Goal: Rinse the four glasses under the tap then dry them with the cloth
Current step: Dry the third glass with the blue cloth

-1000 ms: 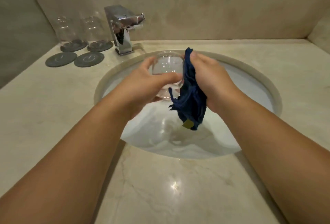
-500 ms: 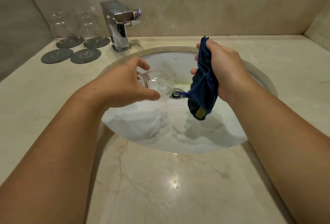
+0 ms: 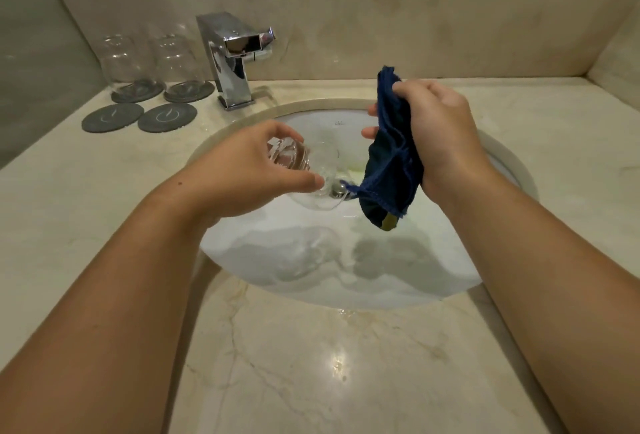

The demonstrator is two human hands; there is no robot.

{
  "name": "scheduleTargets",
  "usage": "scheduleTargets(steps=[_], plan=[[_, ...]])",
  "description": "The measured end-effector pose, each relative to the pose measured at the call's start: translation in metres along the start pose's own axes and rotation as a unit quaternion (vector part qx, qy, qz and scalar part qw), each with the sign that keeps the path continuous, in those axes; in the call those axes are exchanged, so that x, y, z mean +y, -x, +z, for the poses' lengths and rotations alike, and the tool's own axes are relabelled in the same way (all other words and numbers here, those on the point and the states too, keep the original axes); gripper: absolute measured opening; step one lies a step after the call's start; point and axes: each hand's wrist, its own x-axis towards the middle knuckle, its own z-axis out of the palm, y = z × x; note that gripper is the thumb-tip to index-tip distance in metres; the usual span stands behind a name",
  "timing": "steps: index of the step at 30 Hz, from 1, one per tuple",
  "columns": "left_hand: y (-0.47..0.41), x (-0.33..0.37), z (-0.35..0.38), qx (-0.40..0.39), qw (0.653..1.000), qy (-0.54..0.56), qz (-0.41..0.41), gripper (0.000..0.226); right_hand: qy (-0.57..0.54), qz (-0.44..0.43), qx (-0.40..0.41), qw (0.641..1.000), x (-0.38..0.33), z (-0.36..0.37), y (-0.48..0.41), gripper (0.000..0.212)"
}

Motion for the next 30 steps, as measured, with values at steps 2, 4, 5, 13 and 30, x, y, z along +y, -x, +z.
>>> scheduleTargets(steps=[2, 4, 5, 13, 30], plan=[[-0.002, 0.002, 0.003, 0.041, 0.999, 0.017, 0.012, 0.066, -0.053, -0.068, -0.001, 0.996, -0.008, -0.001, 0.002, 0.002], [-0.002, 0.003, 0.005, 0.056, 0.997, 0.051, 0.027, 0.072, -0.091, -0.147, -0.022, 0.985, -0.015, -0.003, 0.006, 0.003], [-0.002, 0.004, 0.006, 0.057, 0.995, 0.07, 0.035, 0.071, -0.088, -0.184, -0.038, 0.978, -0.017, -0.003, 0.009, 0.003], [0.006, 0.02, 0.012, 0.042, 0.982, 0.098, 0.156, 0.042, 0.165, -0.248, -0.213, 0.93, 0.005, 0.012, 0.021, 0.017], [-0.004, 0.006, 0.01, 0.028, 0.958, 0.28, 0.056, 0.095, -0.016, 0.185, -0.276, 0.943, 0.016, 0.008, 0.008, 0.051]])
